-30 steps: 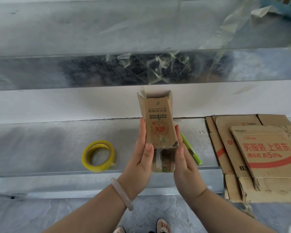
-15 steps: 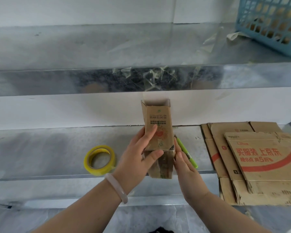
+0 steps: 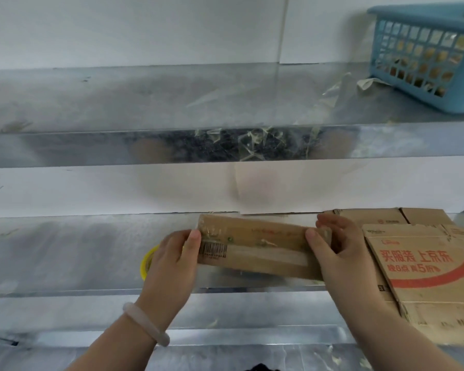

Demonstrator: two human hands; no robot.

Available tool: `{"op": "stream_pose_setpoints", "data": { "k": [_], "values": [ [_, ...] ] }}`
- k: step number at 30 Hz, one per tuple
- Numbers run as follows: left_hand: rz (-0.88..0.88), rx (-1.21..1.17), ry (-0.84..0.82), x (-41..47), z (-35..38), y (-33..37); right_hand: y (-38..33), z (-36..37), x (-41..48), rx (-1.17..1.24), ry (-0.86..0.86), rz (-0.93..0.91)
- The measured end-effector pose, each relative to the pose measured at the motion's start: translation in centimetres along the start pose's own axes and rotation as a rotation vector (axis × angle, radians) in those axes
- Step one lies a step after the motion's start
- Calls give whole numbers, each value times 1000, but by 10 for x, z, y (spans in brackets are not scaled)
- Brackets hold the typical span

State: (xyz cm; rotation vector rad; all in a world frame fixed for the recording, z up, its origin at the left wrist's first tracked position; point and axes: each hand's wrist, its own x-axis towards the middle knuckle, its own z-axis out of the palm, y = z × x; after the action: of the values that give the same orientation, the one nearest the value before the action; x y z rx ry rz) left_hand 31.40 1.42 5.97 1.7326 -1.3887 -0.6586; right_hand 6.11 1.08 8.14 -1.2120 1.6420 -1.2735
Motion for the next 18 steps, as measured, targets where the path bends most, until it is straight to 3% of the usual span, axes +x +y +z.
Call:
{"op": "stream_pose_setpoints", "data": {
  "k": [2, 5, 12, 15, 18],
  "values": [
    [-72, -25, -75, 11, -1, 0, 2, 8, 13, -73, -35, 48],
    [36, 190, -200, 24, 0, 0, 7, 20, 29, -181, -64, 65],
    [144, 265, -262, 61, 0, 1, 9, 50, 59, -261, -255, 121],
    [232, 424, -366, 70, 10, 1, 13, 62, 62, -300, -251, 159],
    [202, 406, -397, 72, 18, -5, 22, 63, 60, -319, -248, 181]
  ]
}}
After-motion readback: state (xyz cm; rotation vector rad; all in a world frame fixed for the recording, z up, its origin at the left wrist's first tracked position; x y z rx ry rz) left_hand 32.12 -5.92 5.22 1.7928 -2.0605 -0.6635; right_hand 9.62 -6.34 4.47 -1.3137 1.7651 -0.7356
